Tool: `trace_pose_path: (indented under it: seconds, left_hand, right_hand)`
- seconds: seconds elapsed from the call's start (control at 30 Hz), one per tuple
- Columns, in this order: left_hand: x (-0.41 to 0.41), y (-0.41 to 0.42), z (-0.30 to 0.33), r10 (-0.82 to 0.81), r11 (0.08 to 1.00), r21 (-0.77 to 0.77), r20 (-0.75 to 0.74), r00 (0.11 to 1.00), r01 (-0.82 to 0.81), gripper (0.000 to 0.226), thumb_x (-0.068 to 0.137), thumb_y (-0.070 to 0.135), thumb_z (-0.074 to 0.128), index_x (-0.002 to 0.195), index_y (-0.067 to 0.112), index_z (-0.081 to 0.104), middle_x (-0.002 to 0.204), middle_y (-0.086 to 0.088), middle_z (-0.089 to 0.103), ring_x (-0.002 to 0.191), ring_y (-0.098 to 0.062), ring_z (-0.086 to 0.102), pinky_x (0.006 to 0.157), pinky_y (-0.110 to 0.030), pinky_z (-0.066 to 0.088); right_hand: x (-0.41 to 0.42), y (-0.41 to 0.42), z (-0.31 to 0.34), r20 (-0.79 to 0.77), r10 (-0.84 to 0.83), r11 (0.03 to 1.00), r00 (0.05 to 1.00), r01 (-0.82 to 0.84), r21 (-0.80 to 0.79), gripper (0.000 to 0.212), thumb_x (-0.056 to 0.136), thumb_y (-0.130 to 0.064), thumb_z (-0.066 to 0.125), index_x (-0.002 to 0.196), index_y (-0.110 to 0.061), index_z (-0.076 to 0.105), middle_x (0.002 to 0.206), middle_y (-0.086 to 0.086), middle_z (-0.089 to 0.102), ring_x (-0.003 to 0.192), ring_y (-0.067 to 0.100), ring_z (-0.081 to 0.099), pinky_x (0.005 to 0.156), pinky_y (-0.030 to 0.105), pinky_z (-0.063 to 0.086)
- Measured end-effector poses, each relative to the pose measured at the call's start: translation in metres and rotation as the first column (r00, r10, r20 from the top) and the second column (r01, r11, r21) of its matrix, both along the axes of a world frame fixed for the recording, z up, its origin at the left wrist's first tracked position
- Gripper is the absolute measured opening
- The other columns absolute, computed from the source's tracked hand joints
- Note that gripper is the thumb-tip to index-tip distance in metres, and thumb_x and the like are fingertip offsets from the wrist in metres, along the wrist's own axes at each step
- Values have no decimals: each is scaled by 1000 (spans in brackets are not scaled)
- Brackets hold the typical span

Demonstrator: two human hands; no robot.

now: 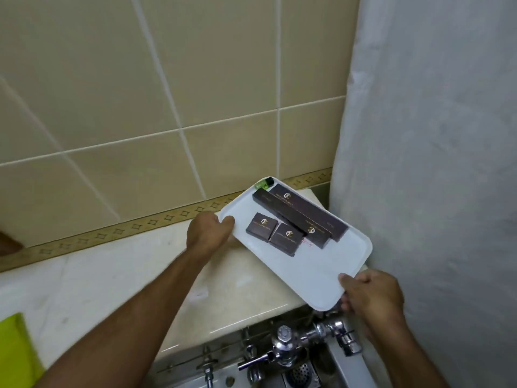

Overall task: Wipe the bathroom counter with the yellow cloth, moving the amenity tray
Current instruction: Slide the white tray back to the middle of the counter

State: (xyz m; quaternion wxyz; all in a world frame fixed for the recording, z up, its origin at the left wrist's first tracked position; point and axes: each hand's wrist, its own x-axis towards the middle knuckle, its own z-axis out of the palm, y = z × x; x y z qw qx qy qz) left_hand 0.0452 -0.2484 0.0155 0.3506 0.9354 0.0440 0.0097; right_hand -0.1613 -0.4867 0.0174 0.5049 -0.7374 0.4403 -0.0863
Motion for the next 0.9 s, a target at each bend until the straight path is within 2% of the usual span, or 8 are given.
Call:
trace_pose_path:
  seconds: [0.07,0.17,0.33,0.5,0.6,0.73,0.83,0.9]
  left_hand:
    - [-15,35,4,-24,990,141,4,1000,23,37,71,49,53,55,16,48,55,0,50,51,-18,50,45,-25,28]
    - [-39,104,7,-20,954,297,-80,997,43,42,77,52,50,55,16,54,55,0,51,52,-17,52,46,-23,32]
    - [-72,203,7,114,954,294,-178,977,-58,46,81,48,54,61,8,64,59,-6,58,58,-21,58,50,-26,37]
    - [-97,250,-2,253,947,261,-234,939,-190,43,79,45,58,61,7,61,65,-6,62,61,-22,58,47,-26,33]
    - [-100,263,-12,296,940,255,-275,915,-227,41,81,45,58,77,5,67,82,-13,68,74,-28,63,53,-28,36]
    - [-96,264,-19,342,908,337,-259,903,-248,45,85,46,55,100,5,65,106,-14,69,93,-30,63,66,-28,41]
    - [-91,263,-22,357,887,394,-253,899,-241,44,85,45,53,108,8,62,114,-12,66,100,-28,61,69,-28,39]
    - [-88,261,-23,356,882,407,-249,901,-236,42,85,43,51,108,10,62,114,-11,66,98,-27,61,70,-28,39]
  right_hand:
    - [11,-1,10,-20,91,993,996,-92,-69,27,78,-17,76,59,-5,61,47,12,67,45,30,66,57,49,61]
    - [40,23,18,-85,253,951,964,-264,-163,28,78,-19,76,59,-9,58,66,18,70,67,37,69,70,49,60]
    - [99,95,8,-188,464,825,866,-499,-264,22,82,-27,73,70,-12,61,73,9,68,70,29,66,66,36,55]
    - [158,158,2,-302,537,686,788,-616,-387,18,87,-28,65,91,-11,64,95,10,69,81,27,62,65,31,45]
    - [179,183,-1,-354,555,638,752,-659,-400,18,87,-21,62,97,-7,65,101,13,70,93,32,64,71,31,46]
    - [189,200,-9,-370,523,637,768,-640,-430,15,85,-14,62,96,-5,66,103,15,70,97,35,65,78,33,51]
    - [193,207,-20,-389,498,635,775,-631,-445,17,85,-14,64,99,-5,68,105,16,71,98,36,66,81,33,52]
    - [194,207,-23,-385,475,646,791,-611,-458,13,83,-13,64,93,-5,67,102,17,72,96,36,66,79,34,53]
